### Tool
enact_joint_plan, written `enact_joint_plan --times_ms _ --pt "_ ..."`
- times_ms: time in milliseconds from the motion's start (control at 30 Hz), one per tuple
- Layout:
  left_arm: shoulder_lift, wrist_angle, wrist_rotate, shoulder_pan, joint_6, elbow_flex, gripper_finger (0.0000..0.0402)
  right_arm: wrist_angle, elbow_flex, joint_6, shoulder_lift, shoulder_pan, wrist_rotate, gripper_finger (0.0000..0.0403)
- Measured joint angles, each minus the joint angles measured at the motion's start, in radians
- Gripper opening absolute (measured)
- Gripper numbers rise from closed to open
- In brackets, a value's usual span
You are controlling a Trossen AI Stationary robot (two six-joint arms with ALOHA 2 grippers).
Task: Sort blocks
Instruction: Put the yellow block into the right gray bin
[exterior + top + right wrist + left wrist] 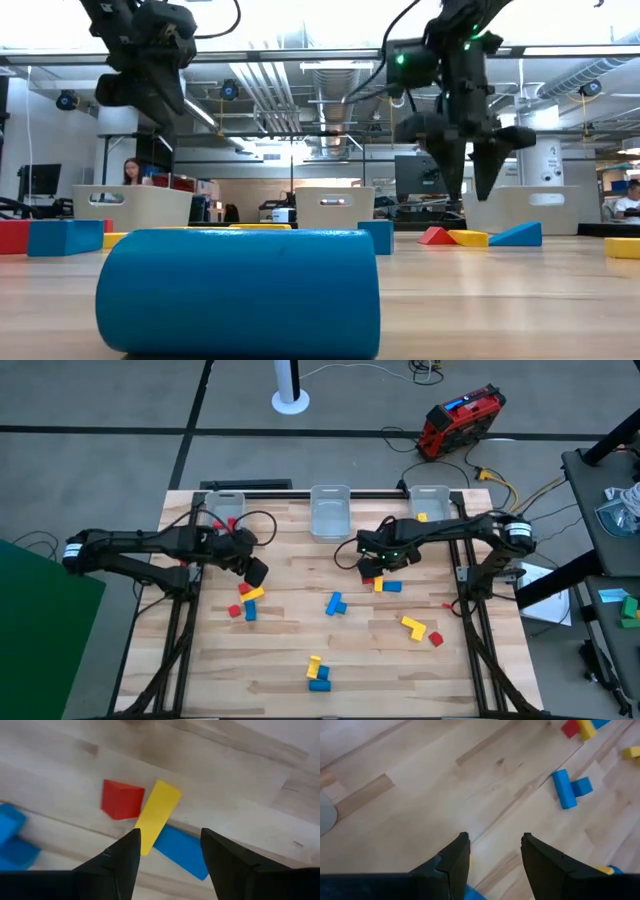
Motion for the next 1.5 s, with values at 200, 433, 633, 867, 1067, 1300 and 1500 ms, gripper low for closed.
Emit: enact_joint_plan --times_ms 200,433,633,867,1067,1300,1500 --pt "-0.001 -0.02 -0.031 0.0 0.03 0.063 0.0155 0.011 -0.001 -0.016 0.056 -0.004 -0.006 0.0194" --pt "-0.002 -0.06 -0.069 0.0 0.07 0.126 0.0155 0.045 -0.004 -0.009 0.058 -0.01 -0.008 0.0184" --pt "-0.002 -0.073 -0.078 0.0 0.079 0.142 0.0155 0.107 -0.019 -0.006 0.082 -0.022 -0.012 0.0187" --pt "-0.004 -0.103 -0.079 0.0 0.08 0.141 0.0155 0.127 -0.019 -0.008 0.129 -0.022 -0.027 0.0193" --pt "-0.004 -0.107 -0.079 0.0 0.079 0.141 0.0155 0.134 -0.021 -0.014 0.159 -0.022 -0.037 0.018" --pt "-0.005 -0.107 -0.088 0.0 0.08 0.141 0.0155 0.141 -0.021 -0.016 0.164 -0.022 -0.038 0.0149" --pt "-0.005 -0.106 -0.105 0.0 0.08 0.141 0.0155 0.148 -0.021 -0.017 0.164 -0.022 -0.038 0.0111"
